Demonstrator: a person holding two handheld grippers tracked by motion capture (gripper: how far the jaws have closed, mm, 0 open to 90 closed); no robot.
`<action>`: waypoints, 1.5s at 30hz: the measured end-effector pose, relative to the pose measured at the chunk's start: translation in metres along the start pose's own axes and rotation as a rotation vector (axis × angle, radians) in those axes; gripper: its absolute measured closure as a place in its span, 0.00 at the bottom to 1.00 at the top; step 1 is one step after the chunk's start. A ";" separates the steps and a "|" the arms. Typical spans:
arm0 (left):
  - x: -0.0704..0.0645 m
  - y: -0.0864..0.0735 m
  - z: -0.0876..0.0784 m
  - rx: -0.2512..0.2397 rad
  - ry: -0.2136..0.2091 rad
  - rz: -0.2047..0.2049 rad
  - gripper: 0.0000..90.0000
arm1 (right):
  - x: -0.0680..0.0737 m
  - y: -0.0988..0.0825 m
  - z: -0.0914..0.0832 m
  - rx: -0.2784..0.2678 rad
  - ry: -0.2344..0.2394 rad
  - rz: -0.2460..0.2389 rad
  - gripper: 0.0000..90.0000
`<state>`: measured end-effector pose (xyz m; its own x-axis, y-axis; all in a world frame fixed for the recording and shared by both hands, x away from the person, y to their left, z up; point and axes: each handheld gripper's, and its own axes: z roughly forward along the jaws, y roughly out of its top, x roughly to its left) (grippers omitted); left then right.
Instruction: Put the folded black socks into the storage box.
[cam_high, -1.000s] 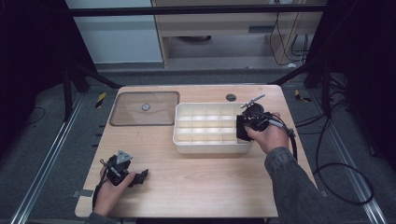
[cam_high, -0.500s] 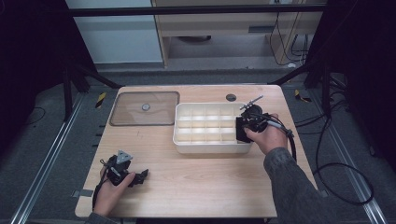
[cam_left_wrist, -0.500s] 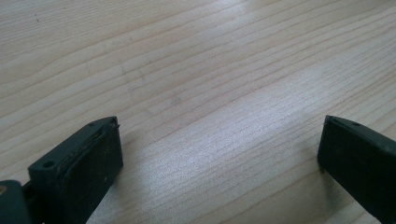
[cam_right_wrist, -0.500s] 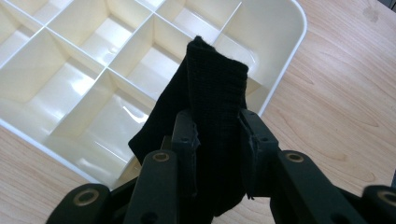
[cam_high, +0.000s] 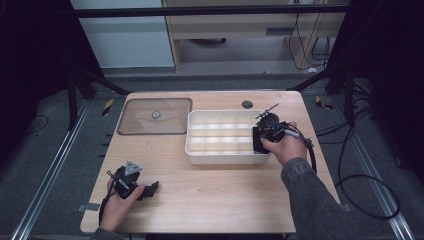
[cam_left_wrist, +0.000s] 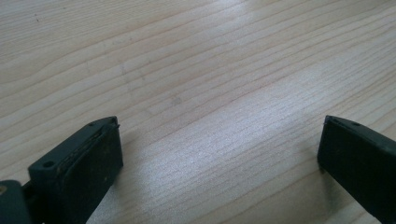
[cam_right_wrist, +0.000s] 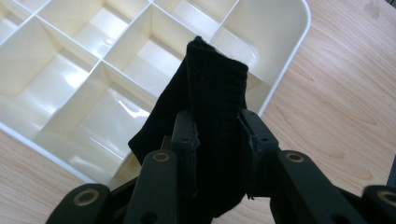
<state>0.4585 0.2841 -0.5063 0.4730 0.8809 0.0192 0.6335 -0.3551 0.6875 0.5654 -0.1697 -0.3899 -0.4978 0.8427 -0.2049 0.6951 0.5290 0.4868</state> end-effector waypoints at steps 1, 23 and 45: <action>0.000 0.000 0.000 0.000 0.000 0.000 0.00 | 0.001 0.000 0.001 0.009 -0.006 -0.007 0.78; 0.000 0.000 0.000 0.005 -0.001 0.004 0.00 | 0.004 -0.004 0.011 0.042 0.024 0.020 0.79; 0.000 0.001 0.000 0.003 -0.001 0.003 0.00 | 0.002 -0.014 0.023 0.059 0.062 0.134 0.79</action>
<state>0.4591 0.2838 -0.5061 0.4751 0.8797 0.0204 0.6339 -0.3583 0.6855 0.5666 -0.1726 -0.4165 -0.4288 0.8991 -0.0878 0.7858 0.4192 0.4547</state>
